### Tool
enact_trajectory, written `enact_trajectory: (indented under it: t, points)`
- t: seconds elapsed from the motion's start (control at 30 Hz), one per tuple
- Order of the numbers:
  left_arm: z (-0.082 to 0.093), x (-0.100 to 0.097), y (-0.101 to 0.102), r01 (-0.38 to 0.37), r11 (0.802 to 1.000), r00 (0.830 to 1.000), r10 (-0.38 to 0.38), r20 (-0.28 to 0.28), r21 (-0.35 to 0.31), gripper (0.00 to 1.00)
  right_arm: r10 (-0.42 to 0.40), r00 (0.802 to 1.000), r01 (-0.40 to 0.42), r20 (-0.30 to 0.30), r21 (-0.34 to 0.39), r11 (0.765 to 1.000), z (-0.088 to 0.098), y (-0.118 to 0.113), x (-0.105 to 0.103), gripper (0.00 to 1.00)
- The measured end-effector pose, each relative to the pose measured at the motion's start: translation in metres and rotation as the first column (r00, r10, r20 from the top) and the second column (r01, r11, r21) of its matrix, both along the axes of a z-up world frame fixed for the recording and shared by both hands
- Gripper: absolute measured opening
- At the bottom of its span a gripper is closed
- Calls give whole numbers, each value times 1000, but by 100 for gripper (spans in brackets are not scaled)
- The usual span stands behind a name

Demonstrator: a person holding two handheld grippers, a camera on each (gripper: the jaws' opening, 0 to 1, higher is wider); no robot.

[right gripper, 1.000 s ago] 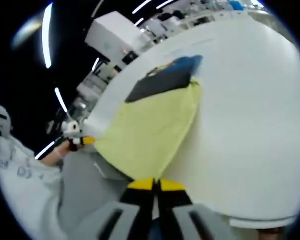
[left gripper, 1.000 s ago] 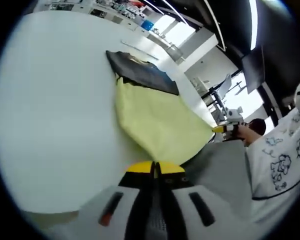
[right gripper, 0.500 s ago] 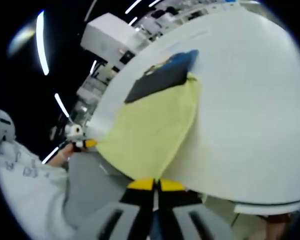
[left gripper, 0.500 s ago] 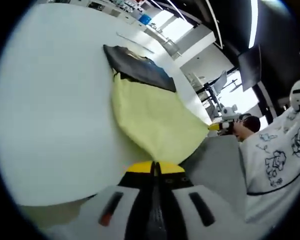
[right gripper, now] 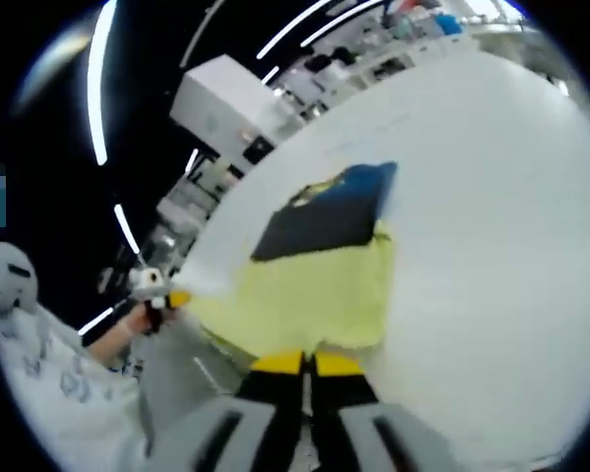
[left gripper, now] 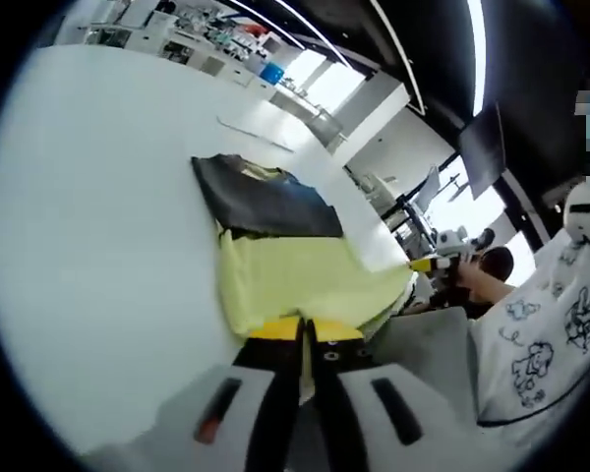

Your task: Fold the garment on the visible template until the final outline fits inside the template.

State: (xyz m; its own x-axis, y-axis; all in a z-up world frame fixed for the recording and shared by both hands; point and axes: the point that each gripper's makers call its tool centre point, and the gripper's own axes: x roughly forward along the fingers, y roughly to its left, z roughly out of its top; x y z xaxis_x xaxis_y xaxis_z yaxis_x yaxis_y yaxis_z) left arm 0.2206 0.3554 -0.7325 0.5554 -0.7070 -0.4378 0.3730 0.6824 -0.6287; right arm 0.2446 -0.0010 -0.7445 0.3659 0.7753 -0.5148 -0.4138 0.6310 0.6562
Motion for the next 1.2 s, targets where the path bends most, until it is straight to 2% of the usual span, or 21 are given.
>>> enact_trajectory:
  t: [0.1,0.23,0.43,0.53,0.7,0.83,0.97,1.1,1.2]
  points:
    - [9,28,4,-38,999,998,39,47,-23,0,-10,998,10,58,-5,1000,12,2,25,0]
    - [18,62,8,-89,993,992,95,83,-73,0,-32,994,32,101,2,999,22,10,45,0]
    - [25,100,8,-119,990,984,128,126,-77,0,-88,982,88,166,7,996,32,12,91,0]
    - [28,123,17,-160,983,974,173,144,-95,0,-105,973,106,207,6,994,39,15,118,0]
    - [29,147,24,-177,980,969,189,158,-87,0,-100,965,104,243,-7,995,44,22,152,0]
    - [25,172,42,-201,976,964,212,159,-81,0,-87,962,97,259,-28,995,44,26,171,0]
    - [22,189,44,-214,974,962,223,157,-76,0,-90,959,105,270,-42,994,43,24,190,0]
    - [21,196,34,-213,975,962,221,158,-64,0,-100,950,124,295,-65,990,43,21,207,0]
    - [16,204,33,-224,974,962,228,151,-47,0,-117,948,139,295,-56,989,42,19,219,0]
